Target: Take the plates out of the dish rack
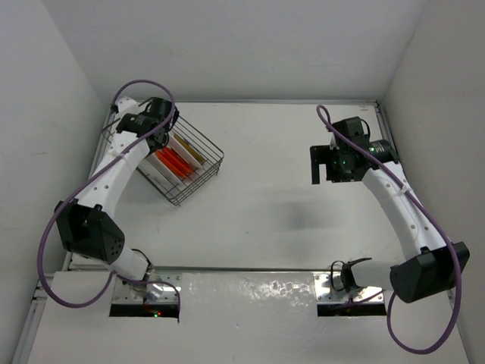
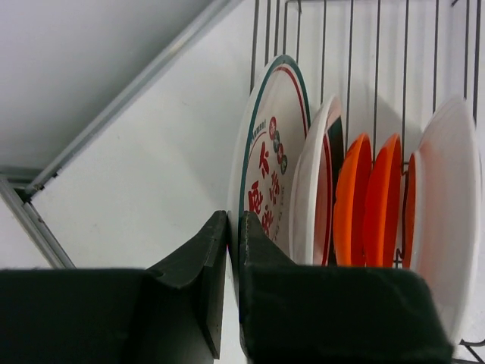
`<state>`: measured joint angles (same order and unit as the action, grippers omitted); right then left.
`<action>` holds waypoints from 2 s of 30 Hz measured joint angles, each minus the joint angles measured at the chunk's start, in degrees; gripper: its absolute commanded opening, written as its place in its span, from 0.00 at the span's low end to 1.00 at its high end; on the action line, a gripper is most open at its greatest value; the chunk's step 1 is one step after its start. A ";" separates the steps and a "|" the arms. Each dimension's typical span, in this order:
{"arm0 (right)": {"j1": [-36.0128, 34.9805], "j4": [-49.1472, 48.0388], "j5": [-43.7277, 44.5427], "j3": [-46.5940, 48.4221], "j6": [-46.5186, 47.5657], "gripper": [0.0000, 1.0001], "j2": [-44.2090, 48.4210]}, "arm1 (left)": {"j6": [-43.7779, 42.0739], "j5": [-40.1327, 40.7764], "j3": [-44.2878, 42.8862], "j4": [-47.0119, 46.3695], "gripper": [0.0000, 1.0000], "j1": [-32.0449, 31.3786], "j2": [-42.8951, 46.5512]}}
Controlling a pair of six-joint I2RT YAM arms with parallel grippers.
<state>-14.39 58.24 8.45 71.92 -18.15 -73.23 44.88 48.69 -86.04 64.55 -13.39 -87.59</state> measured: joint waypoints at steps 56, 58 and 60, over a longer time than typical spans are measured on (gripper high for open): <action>1.57 -62.40 -42.07 -1.66 -35.58 0.00 -14.95 | -2.16 -68.50 15.98 -60.83 1.00 -0.02 9.53; 4.44 -61.83 -38.42 -4.24 -35.91 0.00 -14.53 | -4.42 -62.97 9.90 -53.79 1.00 -0.15 6.86; 8.76 -61.64 -33.38 -8.72 -36.22 0.00 -14.19 | -6.86 -55.71 3.21 -45.72 1.00 -0.13 4.94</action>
<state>-5.63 -3.40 -24.93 63.20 -54.37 -87.42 38.02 -7.03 -82.83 18.83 -13.52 -82.65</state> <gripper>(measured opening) 0.035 0.999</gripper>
